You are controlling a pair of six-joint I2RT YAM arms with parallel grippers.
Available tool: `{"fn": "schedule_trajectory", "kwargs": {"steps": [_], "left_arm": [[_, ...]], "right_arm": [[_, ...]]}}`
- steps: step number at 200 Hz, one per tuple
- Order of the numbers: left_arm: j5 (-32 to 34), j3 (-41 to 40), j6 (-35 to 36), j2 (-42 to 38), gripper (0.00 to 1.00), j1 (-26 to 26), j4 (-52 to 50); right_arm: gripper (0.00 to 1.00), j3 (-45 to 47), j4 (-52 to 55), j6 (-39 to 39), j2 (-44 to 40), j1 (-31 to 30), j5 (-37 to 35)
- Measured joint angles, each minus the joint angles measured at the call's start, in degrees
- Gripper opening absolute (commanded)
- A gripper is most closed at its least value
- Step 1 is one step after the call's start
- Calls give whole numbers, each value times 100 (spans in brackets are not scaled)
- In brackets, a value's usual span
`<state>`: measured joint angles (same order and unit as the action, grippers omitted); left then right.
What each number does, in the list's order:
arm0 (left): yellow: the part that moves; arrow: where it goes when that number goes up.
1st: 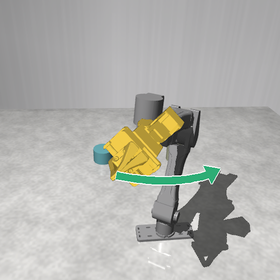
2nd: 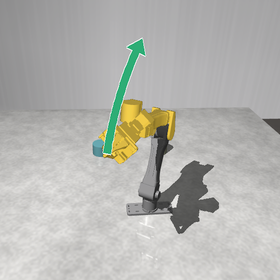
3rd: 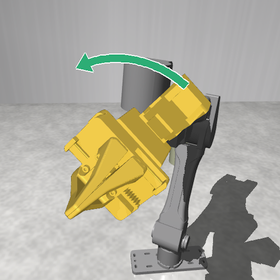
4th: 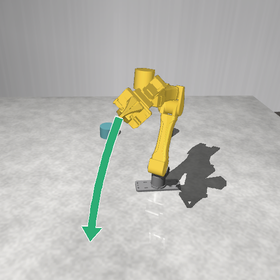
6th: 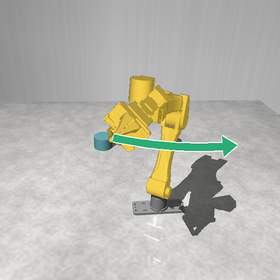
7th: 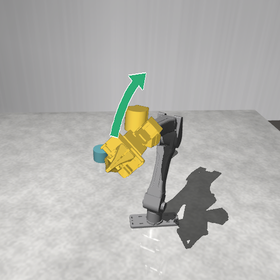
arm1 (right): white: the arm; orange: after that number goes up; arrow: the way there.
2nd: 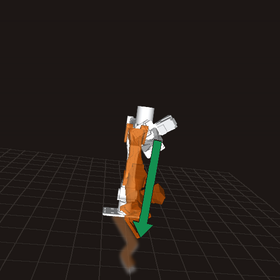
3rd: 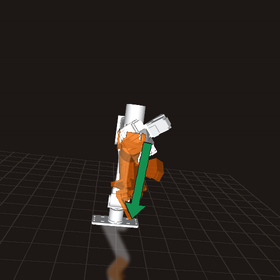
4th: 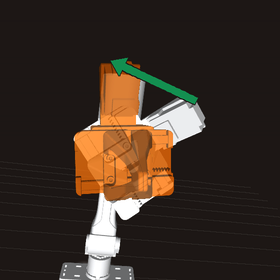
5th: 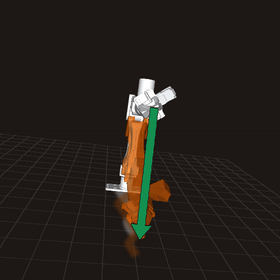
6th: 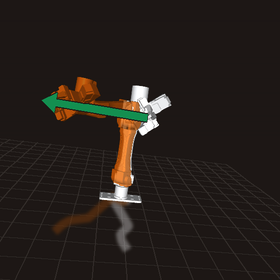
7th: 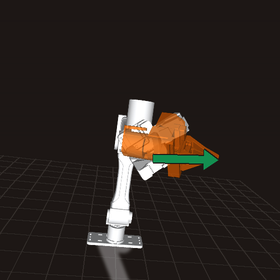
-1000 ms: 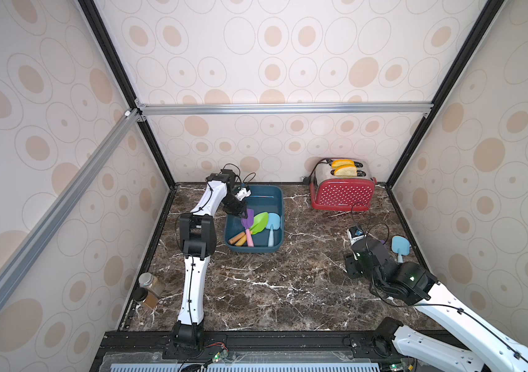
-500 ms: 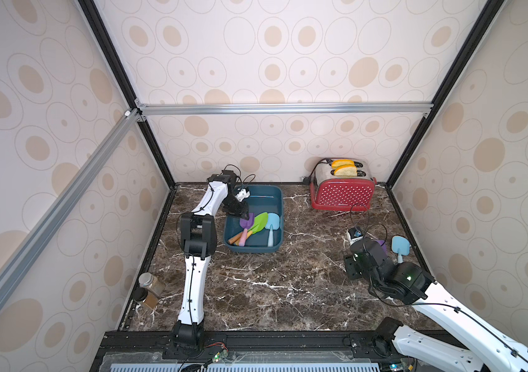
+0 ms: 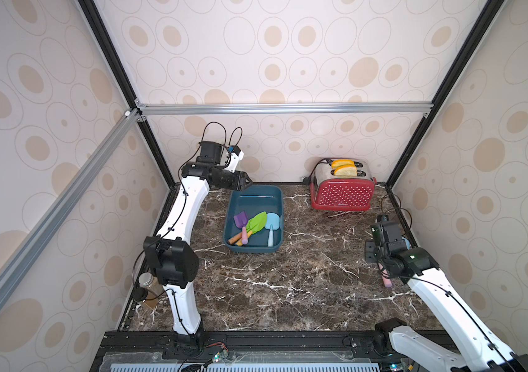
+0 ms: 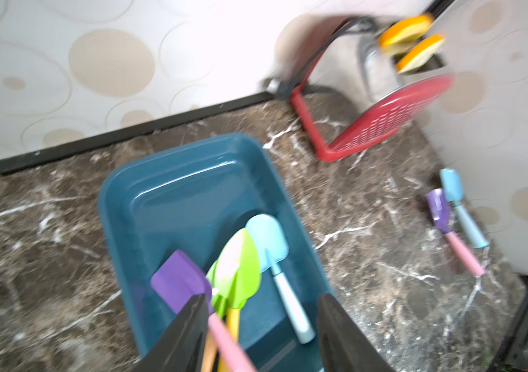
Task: Put the shovel into the storage box
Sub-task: Place the shovel in the storage box, then pick up the shovel from the center of the board.
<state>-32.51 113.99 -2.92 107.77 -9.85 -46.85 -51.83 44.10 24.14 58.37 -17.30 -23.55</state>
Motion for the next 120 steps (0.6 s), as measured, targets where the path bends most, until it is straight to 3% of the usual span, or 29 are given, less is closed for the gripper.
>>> {"fn": "schedule_trajectory", "kwargs": {"steps": [55, 120], "left_arm": [[-354, -1357, -564, 22, 59, -492, 1091], [-498, -1904, -708, 57, 59, -557, 1569]], "right_arm": [[53, 164, -514, 111, 1633, 741, 450], [52, 643, -951, 81, 2107, 1797, 872]]}}
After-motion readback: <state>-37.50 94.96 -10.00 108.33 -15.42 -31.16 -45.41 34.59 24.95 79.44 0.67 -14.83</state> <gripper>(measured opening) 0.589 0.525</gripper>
